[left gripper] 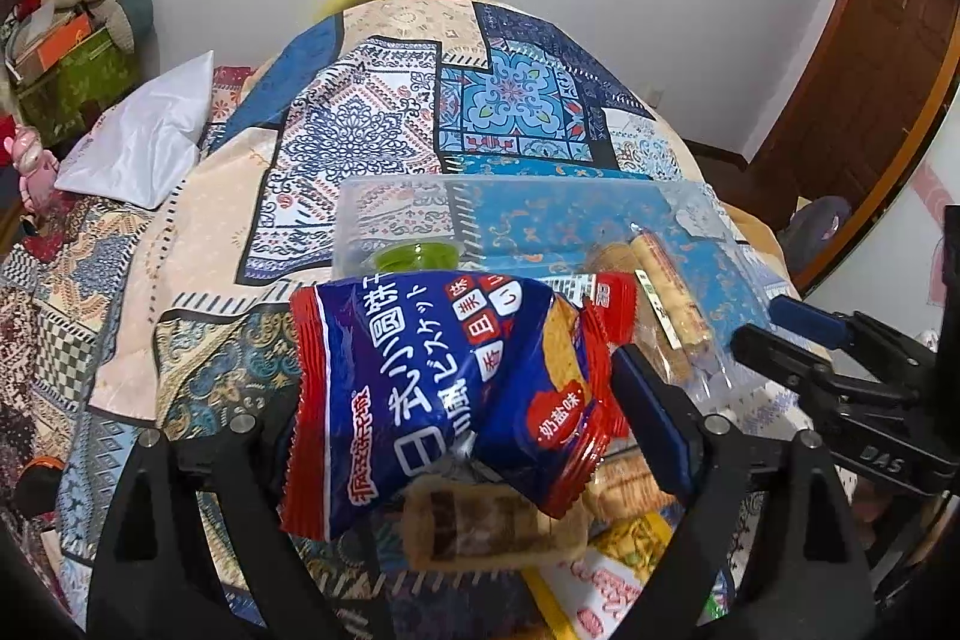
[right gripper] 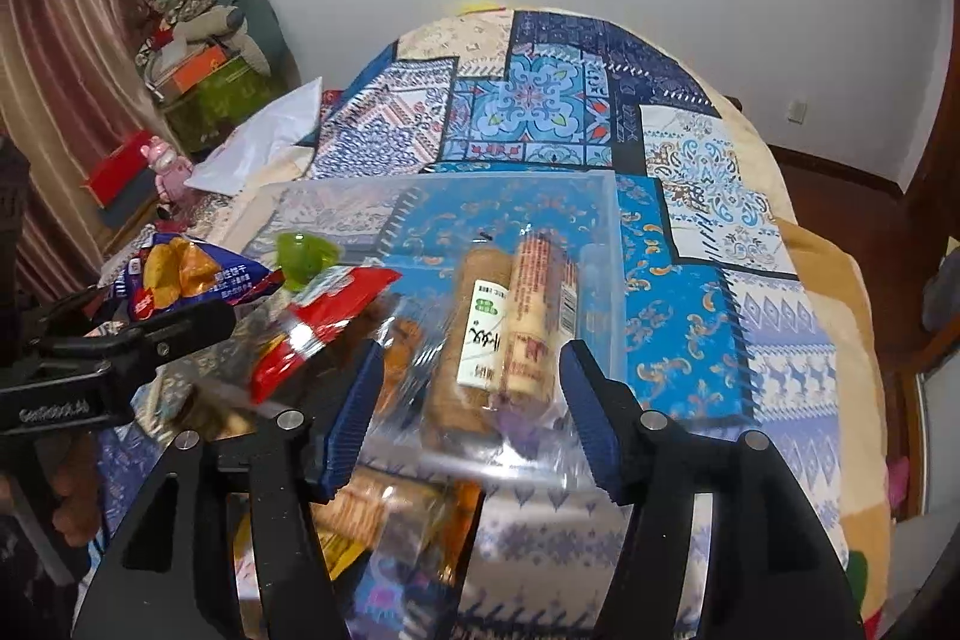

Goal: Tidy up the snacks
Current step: 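Carry the wafer roll and blue biscuit bag into the clear box and release both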

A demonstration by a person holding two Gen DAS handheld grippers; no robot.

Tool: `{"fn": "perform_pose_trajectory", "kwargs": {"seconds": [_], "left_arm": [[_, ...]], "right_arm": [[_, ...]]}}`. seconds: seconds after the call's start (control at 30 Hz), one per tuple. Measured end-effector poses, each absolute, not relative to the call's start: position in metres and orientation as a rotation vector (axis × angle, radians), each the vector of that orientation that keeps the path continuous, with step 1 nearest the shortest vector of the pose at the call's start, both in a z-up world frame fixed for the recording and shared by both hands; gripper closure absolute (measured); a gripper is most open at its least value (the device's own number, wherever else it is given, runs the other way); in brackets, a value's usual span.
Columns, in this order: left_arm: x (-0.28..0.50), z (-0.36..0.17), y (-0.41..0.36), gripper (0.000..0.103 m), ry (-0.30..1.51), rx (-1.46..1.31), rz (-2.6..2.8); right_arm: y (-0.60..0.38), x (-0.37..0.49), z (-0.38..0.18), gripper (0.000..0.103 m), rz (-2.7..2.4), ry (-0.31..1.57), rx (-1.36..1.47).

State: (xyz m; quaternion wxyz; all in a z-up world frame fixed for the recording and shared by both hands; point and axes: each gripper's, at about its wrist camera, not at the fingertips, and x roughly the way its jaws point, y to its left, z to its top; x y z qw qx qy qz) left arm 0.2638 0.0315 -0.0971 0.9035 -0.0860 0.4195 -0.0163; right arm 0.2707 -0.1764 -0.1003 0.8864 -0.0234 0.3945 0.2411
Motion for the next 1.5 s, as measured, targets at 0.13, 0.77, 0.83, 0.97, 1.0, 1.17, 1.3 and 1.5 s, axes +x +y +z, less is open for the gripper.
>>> {"fn": "perform_pose_trajectory", "kwargs": {"seconds": [0.13, 0.77, 0.83, 0.97, 1.0, 1.17, 1.3, 1.5], "left_arm": [[0.257, -0.095, 0.032, 0.013, 0.881, -0.180, -0.042], [0.273, -0.108, 0.014, 0.013, 0.866, -0.099, -0.122], [0.274, -0.109, 0.010, 0.013, 0.859, -0.074, -0.126], [0.279, -0.111, 0.008, 0.013, 0.851, -0.053, -0.147], [0.279, -0.112, 0.009, 0.013, 0.849, -0.055, -0.151], [0.282, -0.114, 0.013, 0.013, 0.844, -0.070, -0.168], [0.283, -0.115, 0.015, 0.013, 0.850, -0.074, -0.163], [0.275, -0.108, 0.020, 0.013, 0.829, -0.085, -0.161]], "right_arm": [[-0.180, 0.254, -0.093, 0.043, 0.515, 0.803, -0.050], [-0.172, 0.256, -0.079, 0.042, 0.567, 0.788, -0.026], [-0.161, 0.266, -0.076, 0.042, 0.601, 0.800, -0.012], [-0.133, 0.280, -0.072, 0.042, 0.681, 0.823, -0.019], [-0.125, 0.281, -0.073, 0.042, 0.702, 0.829, -0.031], [-0.100, 0.288, -0.087, 0.042, 0.778, 0.892, -0.064], [-0.094, 0.292, -0.098, 0.042, 0.811, 0.934, -0.043], [-0.096, 0.300, -0.103, 0.043, 0.717, 0.930, -0.080]]}}
